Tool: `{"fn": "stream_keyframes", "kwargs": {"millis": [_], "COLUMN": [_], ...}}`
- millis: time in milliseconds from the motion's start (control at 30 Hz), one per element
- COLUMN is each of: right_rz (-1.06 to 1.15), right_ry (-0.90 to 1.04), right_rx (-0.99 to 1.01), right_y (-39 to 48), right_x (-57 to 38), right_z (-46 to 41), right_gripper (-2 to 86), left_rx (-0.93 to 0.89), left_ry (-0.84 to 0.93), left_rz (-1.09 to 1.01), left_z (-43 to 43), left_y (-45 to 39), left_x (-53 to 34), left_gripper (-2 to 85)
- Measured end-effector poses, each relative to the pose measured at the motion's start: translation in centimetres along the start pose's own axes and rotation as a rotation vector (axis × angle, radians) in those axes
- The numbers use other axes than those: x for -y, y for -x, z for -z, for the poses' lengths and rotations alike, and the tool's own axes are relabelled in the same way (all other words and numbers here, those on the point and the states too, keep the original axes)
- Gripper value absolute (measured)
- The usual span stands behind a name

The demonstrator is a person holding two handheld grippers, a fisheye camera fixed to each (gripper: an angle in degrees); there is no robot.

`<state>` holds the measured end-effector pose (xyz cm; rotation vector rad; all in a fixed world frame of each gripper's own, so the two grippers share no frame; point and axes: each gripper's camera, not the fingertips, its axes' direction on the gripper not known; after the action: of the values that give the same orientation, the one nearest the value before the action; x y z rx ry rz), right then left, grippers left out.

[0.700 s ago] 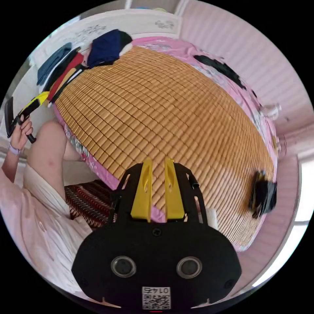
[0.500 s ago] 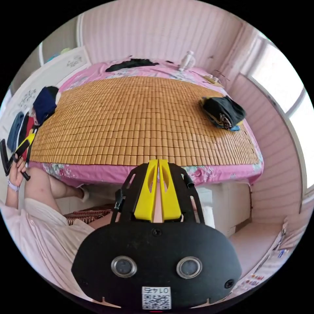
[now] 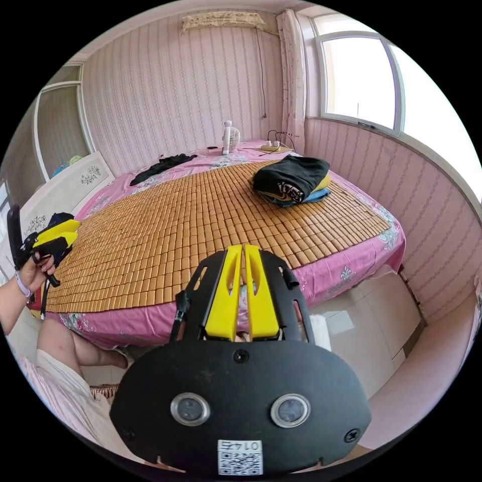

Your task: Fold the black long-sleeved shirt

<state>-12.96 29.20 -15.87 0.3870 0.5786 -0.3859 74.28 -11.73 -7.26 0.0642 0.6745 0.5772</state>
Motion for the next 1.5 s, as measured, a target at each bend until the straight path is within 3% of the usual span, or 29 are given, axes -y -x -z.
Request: {"fn": "stream_keyframes", "kwargs": {"millis": [200, 300, 533, 700, 767, 833, 1000, 1100, 1233, 1400, 1500], "right_rz": [0.108, 0.173, 0.344, 0.315, 0.298, 0.24, 0.073, 0.076, -0.01, -0.134, 0.021], "right_ry": [-0.086, -0.057, 0.14, -0.033, -0.055, -0.067, -0.229, -0.254, -0.265, -0.127, -0.125], "right_rx": [-0.084, -0.104, -0.228, -0.079, -0.026, 0.042, 0.141, 0.244, 0.477, 0.659, 0.706], "right_y": [-5.9, -8.2, -12.0, -16.1, -17.6, -19.6, -22.0, -20.7, -17.2, -10.0, -1.2], "right_x": [8.5, 13.2, 18.6, 16.7, 16.3, 16.2, 15.4, 14.8, 11.5, 12.8, 18.0], "right_z": [-4.6, -8.8, -20.9, -19.7, -18.7, -16.7, -8.0, -2.5, 2.4, -1.1, -1.3], "right_gripper": [5.8, 6.5, 10.3, 7.1, 5.3, 3.7, 2.3, 2.0, 1.9, 1.8, 1.8], "left_rx": [-0.039, -0.06, -0.089, -0.052, -0.076, -0.072, -0.131, -0.179, -0.194, -0.027, 0.108], "left_ry": [0.051, 0.128, 0.091, 0.169, 0.212, 0.179, 0.053, 0.002, -0.015, 0.005, -0.03], "left_rz": [-0.176, -0.151, -0.035, 0.034, 0.019, 0.029, 0.021, -0.016, 0.097, 0.241, 0.342], "left_z": [-13.6, -21.2, -36.2, -44.6, -46.2, -45.2, -36.7, -28.3, -15.3, -1.9, 6.2], "left_y": [0.7, 2.4, 5.8, 7.7, 7.7, 7.5, 7.5, 7.5, 8.9, 12.5, 16.2], "left_x": [10.4, 15.4, 25.5, 28.5, 29.4, 29.7, 28.8, 26.7, 20.1, 11.1, 8.5], "left_gripper": [9.6, 10.5, 11.0, 12.3, 7.5, 1.2, -0.7, -0.9, -0.9, -0.9, -0.9]}}
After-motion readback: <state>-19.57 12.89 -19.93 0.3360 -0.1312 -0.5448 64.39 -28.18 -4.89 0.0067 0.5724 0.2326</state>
